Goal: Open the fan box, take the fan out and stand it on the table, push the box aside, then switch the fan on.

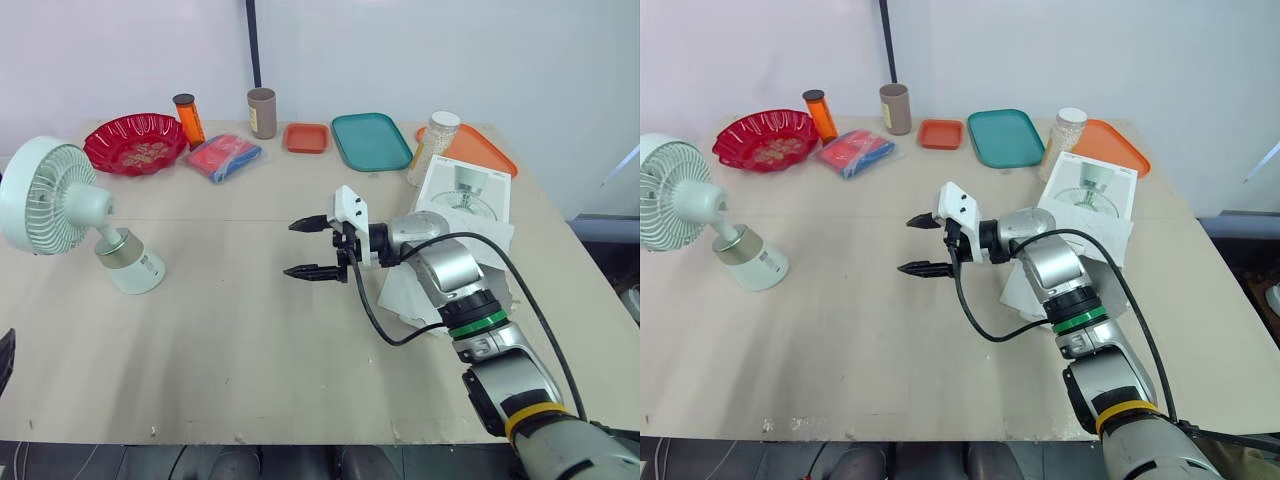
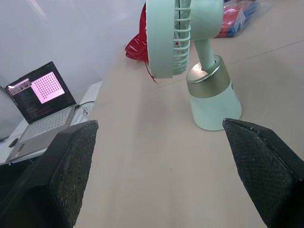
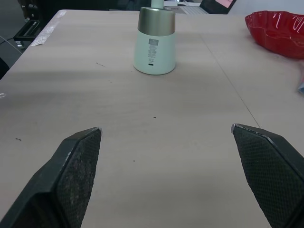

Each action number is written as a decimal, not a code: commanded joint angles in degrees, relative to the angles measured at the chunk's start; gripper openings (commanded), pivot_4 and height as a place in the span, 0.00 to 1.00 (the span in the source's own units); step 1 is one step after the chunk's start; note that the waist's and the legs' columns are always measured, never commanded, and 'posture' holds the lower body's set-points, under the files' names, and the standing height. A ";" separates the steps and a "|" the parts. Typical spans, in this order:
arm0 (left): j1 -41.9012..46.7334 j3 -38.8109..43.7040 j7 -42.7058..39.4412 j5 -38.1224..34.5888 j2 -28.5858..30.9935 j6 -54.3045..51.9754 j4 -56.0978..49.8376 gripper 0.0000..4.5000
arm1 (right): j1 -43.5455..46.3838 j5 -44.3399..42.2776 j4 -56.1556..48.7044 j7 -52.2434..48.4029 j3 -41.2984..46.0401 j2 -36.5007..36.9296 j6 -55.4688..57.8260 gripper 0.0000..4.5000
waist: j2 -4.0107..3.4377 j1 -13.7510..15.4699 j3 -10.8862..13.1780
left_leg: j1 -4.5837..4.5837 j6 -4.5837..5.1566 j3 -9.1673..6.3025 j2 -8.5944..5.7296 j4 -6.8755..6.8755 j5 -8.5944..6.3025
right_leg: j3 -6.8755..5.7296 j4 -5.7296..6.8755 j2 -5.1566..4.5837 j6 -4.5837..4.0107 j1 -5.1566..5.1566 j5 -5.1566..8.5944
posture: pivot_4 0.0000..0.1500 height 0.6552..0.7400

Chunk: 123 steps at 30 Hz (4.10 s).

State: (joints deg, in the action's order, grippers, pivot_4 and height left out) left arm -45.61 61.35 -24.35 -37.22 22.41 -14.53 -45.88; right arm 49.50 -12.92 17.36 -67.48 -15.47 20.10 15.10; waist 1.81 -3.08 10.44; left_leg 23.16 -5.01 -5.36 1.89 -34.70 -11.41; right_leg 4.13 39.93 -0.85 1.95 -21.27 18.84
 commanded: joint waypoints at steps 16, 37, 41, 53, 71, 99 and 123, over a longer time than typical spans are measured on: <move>23.39 -15.57 0.84 12.26 14.29 -1.57 14.89 1.00 | -1.62 1.12 -6.39 1.66 0.02 0.19 1.77 1.00 | 0.01 -0.14 -0.01 | -0.02 -0.09 0.01 0.18 0.04 0.00 | -0.06 0.05 0.10 -0.09 -0.05 -0.06 | 1.00 1.00; 39.98 -23.37 0.57 17.01 16.38 -0.77 23.90 0.81 | -3.97 2.03 -9.84 3.05 -0.39 0.93 2.78 1.00 | 0.02 0.06 -0.01 | -0.03 -0.12 -0.03 0.26 0.03 0.02 | -0.11 0.08 0.20 -0.16 -0.05 -0.10 | 1.00 1.00; 40.03 -23.40 0.32 16.95 15.75 -0.74 23.66 0.53 | -4.37 2.22 -10.19 3.30 -0.32 1.10 3.09 1.00 | 0.02 0.06 -0.01 | -0.02 -0.12 -0.04 0.26 0.03 0.02 | -0.12 0.08 0.19 -0.16 -0.05 -0.10 | 1.00 1.00; 42.33 -23.24 3.28 6.46 11.00 -9.54 19.44 0.43 | -4.90 2.57 -10.84 3.48 -0.72 0.89 3.50 1.00 | 0.03 0.30 -0.02 | -0.01 -0.12 -0.06 0.25 -0.01 0.03 | -0.14 0.09 0.18 -0.16 -0.02 -0.10 | 1.00 1.00; 52.27 -32.97 9.42 1.83 11.87 -18.20 8.76 0.43 | 0.31 0.83 -9.79 14.09 1.64 -7.93 13.12 1.00 | 0.07 0.35 -0.02 | 0.12 -0.17 -0.18 0.24 -0.09 0.05 | -0.22 0.08 0.20 -0.16 -0.04 -0.11 | 1.00 1.00; 64.53 -51.15 13.87 8.79 1.66 -20.44 13.33 0.43 | 2.03 -2.48 -8.53 35.67 7.47 -19.64 22.48 1.00 | 0.07 0.31 -0.02 | 0.19 -0.17 -0.17 0.24 -0.13 0.05 | -0.19 0.12 0.25 -0.18 -0.15 -0.13 | 1.00 1.00; 63.33 -50.91 13.30 9.19 1.30 -20.48 12.91 0.43 | 1.62 -1.19 -6.97 34.94 5.56 -19.58 19.71 0.08 | 0.07 0.27 -0.02 | 0.19 -0.17 -0.16 0.24 -0.13 0.05 | -0.18 0.11 0.25 -0.18 -0.15 -0.13 | 1.00 1.00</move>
State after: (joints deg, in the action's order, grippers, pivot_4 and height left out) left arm 17.00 8.89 -10.76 -27.99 23.55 -36.38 -30.31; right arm 50.38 -13.63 11.52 -32.20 -9.83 1.13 35.75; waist 1.88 -2.81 10.42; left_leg 23.35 -5.17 -5.52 2.13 -34.82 -11.36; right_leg 3.95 40.04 -0.60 1.77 -21.41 18.71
